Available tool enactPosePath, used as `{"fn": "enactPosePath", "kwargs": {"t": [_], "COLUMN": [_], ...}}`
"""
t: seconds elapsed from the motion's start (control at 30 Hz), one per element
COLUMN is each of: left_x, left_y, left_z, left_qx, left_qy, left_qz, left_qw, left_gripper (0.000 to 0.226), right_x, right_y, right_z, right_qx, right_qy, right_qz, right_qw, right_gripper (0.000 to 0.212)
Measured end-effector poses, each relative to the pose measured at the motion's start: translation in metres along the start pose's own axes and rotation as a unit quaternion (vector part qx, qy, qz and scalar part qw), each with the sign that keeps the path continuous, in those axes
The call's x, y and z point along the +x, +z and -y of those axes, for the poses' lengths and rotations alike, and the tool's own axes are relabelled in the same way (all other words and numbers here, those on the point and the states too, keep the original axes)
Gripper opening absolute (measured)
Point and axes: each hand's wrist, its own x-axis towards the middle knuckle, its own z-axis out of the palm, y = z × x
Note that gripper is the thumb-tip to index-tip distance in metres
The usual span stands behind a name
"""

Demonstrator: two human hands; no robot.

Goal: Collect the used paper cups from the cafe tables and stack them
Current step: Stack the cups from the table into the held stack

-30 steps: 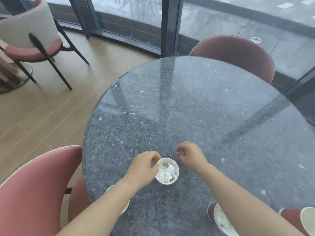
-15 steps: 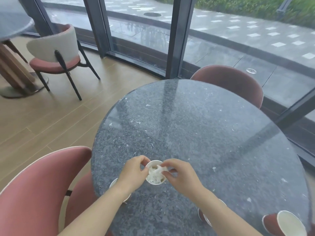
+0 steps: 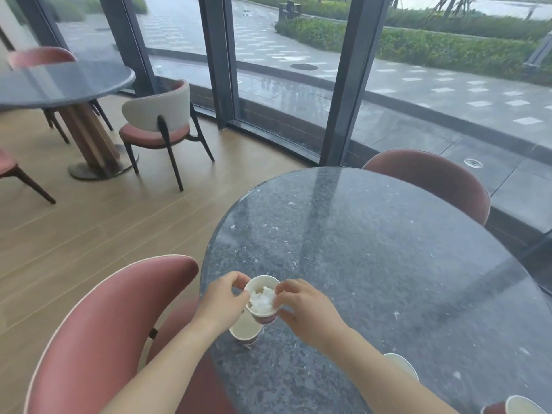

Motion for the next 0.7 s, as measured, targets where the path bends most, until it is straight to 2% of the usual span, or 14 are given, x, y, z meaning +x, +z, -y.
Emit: {"fn": "enactPosePath", "kwargs": {"t": [0.1, 0.23, 0.3, 0.5, 0.63, 0.7], "left_x": [-0.004, -0.012, -0.016, -0.025, -0.028, -0.025], "left_y": [-0.015, -0.025, -0.027, -0.016, -0.001, 0.008], "left_z": [0.005, 0.015, 0.022, 0.05, 0.064, 0.066], "left_qx": [0.034, 0.122, 0.159, 0.242, 0.28, 0.323], "left_qy": [0.052, 0.166, 0.195, 0.206, 0.196, 0.204], "left_qz": [-0.011, -0.037, -0.049, -0.011, 0.053, 0.088], "left_qw": [0.998, 0.978, 0.967, 0.948, 0.938, 0.92], "left_gripper": [0.015, 0.034, 0.042, 0.051, 0.042, 0.036], "right_x": [0.007, 0.013, 0.014, 0.012, 0.008, 0.005], "right_y": [-0.001, 0.004, 0.011, 0.041, 0.054, 0.059], "right_z": [0.009, 0.017, 0.02, 0.017, 0.01, 0.005], "right_qx": [0.018, 0.04, 0.047, 0.033, 0.012, -0.001], "right_qy": [-0.029, -0.052, -0.047, -0.02, 0.013, 0.03], "right_qz": [-0.029, -0.057, -0.056, 0.0, 0.05, 0.07], "right_qw": [0.999, 0.996, 0.996, 0.999, 0.999, 0.997], "right_gripper": [0.014, 0.013, 0.012, 0.015, 0.017, 0.019]}}
